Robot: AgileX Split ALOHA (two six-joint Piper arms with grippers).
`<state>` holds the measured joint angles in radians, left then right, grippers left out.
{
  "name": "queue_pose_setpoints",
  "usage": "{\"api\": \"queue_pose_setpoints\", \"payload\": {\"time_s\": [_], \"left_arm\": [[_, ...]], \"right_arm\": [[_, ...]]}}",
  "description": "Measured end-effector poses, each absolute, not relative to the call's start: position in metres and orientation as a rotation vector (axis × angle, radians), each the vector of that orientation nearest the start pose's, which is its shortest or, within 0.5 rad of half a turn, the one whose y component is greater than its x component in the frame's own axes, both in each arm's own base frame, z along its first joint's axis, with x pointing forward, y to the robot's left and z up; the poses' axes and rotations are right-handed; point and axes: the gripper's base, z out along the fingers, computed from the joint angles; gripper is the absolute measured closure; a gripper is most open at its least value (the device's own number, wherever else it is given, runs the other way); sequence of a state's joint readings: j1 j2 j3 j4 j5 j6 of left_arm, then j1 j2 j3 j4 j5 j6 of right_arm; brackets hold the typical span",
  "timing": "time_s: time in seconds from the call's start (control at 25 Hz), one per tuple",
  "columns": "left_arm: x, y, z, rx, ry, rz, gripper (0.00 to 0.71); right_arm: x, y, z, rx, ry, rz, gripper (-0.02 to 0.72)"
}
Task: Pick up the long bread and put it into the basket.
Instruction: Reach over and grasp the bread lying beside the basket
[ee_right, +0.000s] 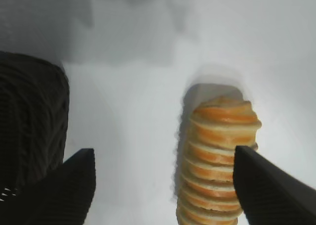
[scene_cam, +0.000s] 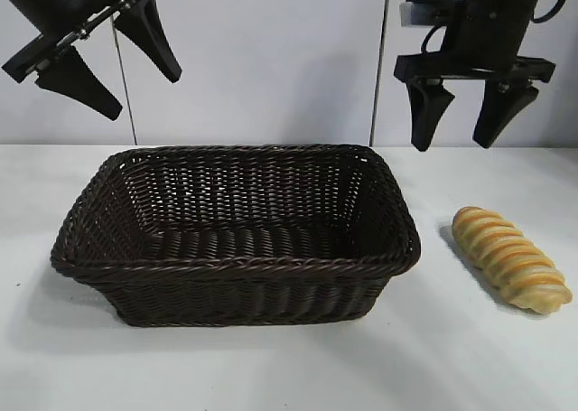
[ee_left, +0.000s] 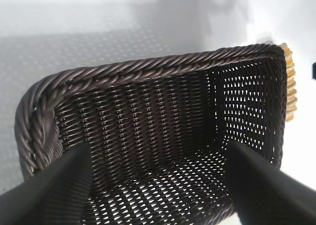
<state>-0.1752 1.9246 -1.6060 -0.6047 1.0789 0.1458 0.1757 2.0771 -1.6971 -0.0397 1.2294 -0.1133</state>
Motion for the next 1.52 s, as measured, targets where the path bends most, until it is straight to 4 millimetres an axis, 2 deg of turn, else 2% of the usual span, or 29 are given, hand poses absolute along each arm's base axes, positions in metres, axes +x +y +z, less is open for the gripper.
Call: {"api": "queue_pose_setpoints", "payload": {"time_s": [0.24, 0.68, 1.04, 1.32, 1.4, 1.52], "left_arm": [[0.396, -0.116, 0.264, 0.137, 2.779, -0.819, 0.168], [0.396, -0.116, 0.264, 0.136, 2.778, -0.819, 0.168], [0.396, -0.116, 0.264, 0.133, 2.773, -0.816, 0.168], [0.397, -0.116, 0.265, 0.131, 2.769, -0.815, 0.168], [0.397, -0.116, 0.265, 0.131, 2.769, -0.815, 0.168], [0.397, -0.116, 0.265, 0.131, 2.769, -0.815, 0.168]], "right_arm": [[0.416, 0.068, 0.205, -0.465, 3.064, -0.097, 0.146], [0.421, 0.068, 0.185, -0.436, 3.101, -0.119, 0.146], [0.421, 0.043, 0.154, -0.326, 3.196, -0.155, 0.146], [0.414, 0.045, 0.138, -0.308, 3.217, -0.099, 0.146], [0.415, 0.045, 0.138, -0.305, 3.211, -0.092, 0.184], [0.416, 0.046, 0.138, -0.304, 3.200, -0.090, 0.351]]}}
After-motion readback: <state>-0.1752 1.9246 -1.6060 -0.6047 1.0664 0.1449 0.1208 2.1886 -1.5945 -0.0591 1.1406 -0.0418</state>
